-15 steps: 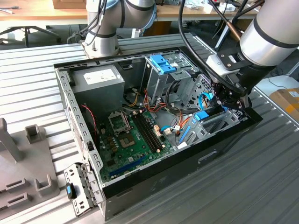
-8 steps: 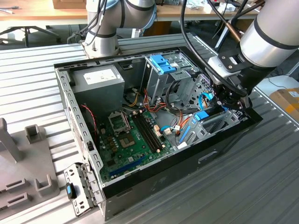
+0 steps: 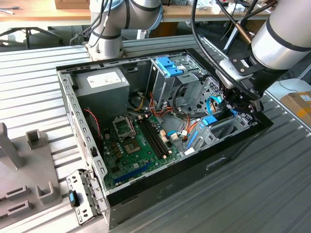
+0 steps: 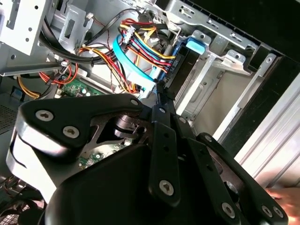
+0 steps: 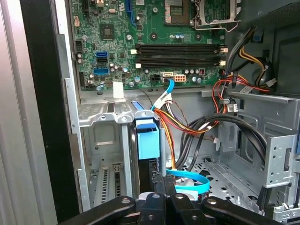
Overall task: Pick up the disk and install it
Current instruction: 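Insert the first disk wire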
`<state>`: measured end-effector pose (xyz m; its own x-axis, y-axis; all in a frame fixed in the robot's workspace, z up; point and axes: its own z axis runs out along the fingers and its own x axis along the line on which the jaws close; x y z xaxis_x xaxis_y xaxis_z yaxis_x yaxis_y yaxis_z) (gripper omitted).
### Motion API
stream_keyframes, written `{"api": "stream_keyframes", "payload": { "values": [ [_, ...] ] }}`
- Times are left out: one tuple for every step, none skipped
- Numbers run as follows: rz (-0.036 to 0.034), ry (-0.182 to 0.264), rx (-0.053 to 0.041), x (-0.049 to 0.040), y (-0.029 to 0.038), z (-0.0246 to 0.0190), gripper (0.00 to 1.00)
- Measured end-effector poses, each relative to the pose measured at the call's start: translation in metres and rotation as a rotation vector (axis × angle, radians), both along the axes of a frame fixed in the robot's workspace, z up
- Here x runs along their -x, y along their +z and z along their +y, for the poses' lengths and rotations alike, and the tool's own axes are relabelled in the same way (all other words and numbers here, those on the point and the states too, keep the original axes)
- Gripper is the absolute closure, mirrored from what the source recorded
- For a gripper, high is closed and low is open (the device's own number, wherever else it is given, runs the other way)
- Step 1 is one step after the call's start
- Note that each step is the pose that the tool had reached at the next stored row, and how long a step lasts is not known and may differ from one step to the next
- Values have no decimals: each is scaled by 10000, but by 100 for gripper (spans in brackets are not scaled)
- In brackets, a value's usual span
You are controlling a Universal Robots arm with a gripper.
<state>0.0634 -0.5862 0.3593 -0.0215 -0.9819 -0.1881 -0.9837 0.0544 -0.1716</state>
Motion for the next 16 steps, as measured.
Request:
{"api": "stream_keyframes", "payload": {
  "values": [
    [-1, 30, 1, -1, 0, 0, 89],
    [-5, 43, -2, -1, -1, 0, 89],
    [-29, 121, -6, -1, -2, -2, 89],
    [-52, 207, -7, -1, -3, -1, 89],
    [-76, 310, -9, -1, -4, -1, 89],
    [-89, 383, -8, -1, -4, -3, 89],
    [-117, 498, -10, -1, -6, -6, 89],
    [-131, 568, -9, -1, -6, -7, 89],
    [-132, 582, -9, -1, -6, -6, 89],
    [-132, 584, -10, -1, -7, -6, 89],
    [-131, 586, -10, -1, -6, -6, 89],
    [-131, 585, -10, -1, -6, -7, 89],
    [-132, 587, -18, -1, -7, -19, 89],
    [-132, 587, -22, -2, -7, -34, 89],
    [-134, 586, -33, -1, -10, -77, 89],
    [-134, 586, -32, -1, -15, -107, 89]
  ]
}}
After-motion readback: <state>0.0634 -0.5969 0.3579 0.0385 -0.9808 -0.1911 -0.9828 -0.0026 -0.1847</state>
